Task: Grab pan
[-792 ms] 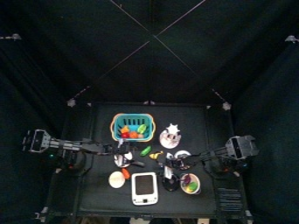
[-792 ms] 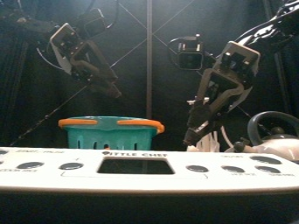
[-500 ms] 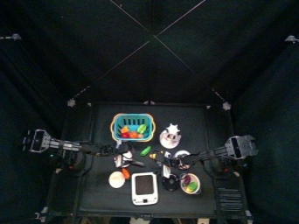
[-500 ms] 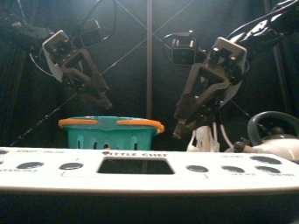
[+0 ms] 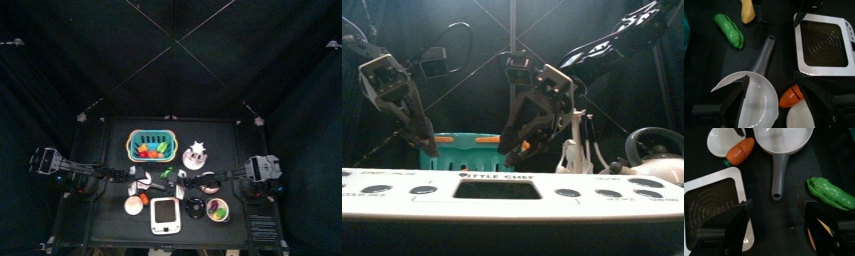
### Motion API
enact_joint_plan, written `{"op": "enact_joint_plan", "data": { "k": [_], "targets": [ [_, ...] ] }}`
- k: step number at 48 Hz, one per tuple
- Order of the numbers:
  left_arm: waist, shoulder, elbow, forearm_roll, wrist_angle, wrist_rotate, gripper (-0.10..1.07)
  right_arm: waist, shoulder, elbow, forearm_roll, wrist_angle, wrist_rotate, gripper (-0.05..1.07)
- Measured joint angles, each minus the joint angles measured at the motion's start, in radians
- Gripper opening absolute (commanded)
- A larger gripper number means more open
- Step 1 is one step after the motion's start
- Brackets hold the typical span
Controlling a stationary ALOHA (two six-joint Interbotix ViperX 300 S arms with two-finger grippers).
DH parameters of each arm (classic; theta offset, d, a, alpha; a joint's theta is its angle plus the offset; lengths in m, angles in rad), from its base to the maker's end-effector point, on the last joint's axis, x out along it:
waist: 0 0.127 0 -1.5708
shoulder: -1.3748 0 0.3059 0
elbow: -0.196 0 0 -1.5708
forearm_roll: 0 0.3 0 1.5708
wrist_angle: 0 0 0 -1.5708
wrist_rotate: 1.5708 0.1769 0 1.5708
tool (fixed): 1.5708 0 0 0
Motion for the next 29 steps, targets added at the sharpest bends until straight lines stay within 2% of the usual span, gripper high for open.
{"op": "enact_joint_plan", "data": {
  "k": [15,29],
  "targets": [
    [0.011,-0.020,0.021,-0.018,0.025,-0.002,1.03,-0.009,0.094,-0.097,-0.008,0.000,-0.003,1.00],
    [0.017,-0.164,0.094,-0.023,0.023,-0.002,1.03,-0.031,0.222,-0.219,-0.025,0.005,-0.003,0.96]
  ]
}}
